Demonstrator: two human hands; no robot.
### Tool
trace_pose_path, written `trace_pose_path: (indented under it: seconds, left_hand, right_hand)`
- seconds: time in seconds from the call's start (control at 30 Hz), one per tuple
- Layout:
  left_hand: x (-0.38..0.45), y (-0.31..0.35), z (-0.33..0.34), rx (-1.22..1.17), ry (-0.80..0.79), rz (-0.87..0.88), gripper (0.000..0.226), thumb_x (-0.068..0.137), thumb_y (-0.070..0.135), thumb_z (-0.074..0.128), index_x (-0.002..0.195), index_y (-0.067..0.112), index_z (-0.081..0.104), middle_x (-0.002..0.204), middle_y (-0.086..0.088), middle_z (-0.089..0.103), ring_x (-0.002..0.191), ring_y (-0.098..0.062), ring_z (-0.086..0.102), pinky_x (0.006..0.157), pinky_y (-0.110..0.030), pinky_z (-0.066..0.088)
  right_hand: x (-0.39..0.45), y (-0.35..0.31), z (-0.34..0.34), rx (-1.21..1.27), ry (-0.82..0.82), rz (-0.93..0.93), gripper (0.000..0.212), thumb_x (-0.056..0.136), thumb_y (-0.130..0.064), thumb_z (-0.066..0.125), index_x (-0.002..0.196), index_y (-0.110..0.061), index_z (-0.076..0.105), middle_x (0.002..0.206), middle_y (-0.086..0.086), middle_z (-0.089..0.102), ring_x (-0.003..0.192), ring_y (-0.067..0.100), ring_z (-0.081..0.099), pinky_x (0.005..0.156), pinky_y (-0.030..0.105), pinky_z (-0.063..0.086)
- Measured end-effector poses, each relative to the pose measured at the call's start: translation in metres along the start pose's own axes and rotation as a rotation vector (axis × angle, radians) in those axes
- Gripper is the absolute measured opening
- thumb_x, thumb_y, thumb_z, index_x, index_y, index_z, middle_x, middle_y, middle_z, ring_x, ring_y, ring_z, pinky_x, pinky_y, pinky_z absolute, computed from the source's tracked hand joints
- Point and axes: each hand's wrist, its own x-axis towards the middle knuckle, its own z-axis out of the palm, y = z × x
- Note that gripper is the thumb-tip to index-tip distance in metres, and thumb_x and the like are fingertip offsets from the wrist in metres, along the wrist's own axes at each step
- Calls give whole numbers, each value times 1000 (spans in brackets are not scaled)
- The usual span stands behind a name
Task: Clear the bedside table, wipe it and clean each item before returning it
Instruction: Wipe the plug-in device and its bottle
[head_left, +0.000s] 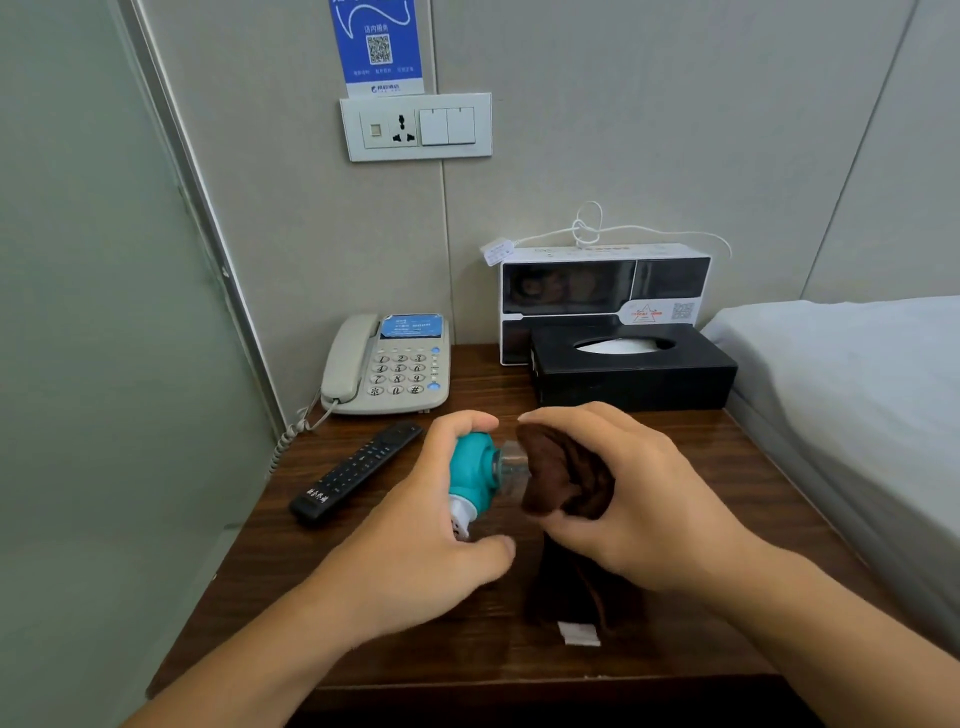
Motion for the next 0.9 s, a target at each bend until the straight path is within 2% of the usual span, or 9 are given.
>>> trace_pose_path:
  seconds: [0.13,0.23,0.37,0.43,0.5,0.67,0.77,0.83,0.9]
  left_hand:
    - [0,3,-7,-149,-92,-79,80,80,10,83,128,60,42,124,12,56,95,-12,68,82,-33,61]
    - [0,6,-10,-273,-120,-111,62,77,39,80,126,58,47,123,5,57,82,-8,67,73,-27,59]
    - [2,4,-8,-234,-34,-53,34,93,77,38,123,63,47,116,-3,57,80,-9,59,75,-31,59]
    - [0,-1,-9,-96,0,40,38,89,74,34,126,66,40,106,11,59,79,-3,61,77,-29,58]
    - [0,-5,-10,34,4,115,41,92,75,34,132,67,33,113,26,57,95,0,63,85,-31,56]
    - [2,-11,-14,182,45,325,39,104,60,30,142,58,37,130,10,48,120,-13,53,100,-33,45]
    - [3,-6,-16,147,15,372,43,108,44,39,146,63,30,139,19,40,129,-13,47,102,-23,43]
    - [3,-2,-18,53,-10,327,72,107,25,51,144,75,15,149,42,24,143,5,31,105,-13,36]
    - [3,0,-19,-35,-43,234,90,104,19,56,142,80,2,153,50,9,143,21,18,103,-4,33]
  right_hand:
    - [-1,1,3,-89,-15,-132,69,82,-43,74,146,-38,49,127,-18,53,117,7,56,93,28,54]
    - [1,0,8,163,42,-119,57,84,-25,84,136,-29,62,121,-15,63,114,10,63,92,31,54]
    - [5,-5,8,361,22,-27,47,84,-19,87,127,-24,67,116,-10,71,113,17,68,93,34,57]
    - [7,-10,4,464,-23,59,41,84,-18,86,122,-24,69,112,-8,73,109,16,70,92,30,57]
    - [7,-14,0,526,-71,154,36,84,-19,86,117,-24,72,108,-7,75,103,13,72,88,24,57]
    - [4,-23,-6,842,-214,494,22,78,-27,87,96,-16,79,88,7,77,78,20,73,72,30,58]
    - [2,-25,-11,1112,-276,668,33,78,-24,88,104,-6,77,95,19,74,82,29,70,77,37,60]
    - [3,-22,-11,1032,-234,574,29,81,-18,85,107,-8,77,101,16,76,88,28,72,83,39,60]
    - [4,-21,-10,714,-133,332,25,83,-17,85,107,-20,78,102,3,78,94,18,74,85,31,59]
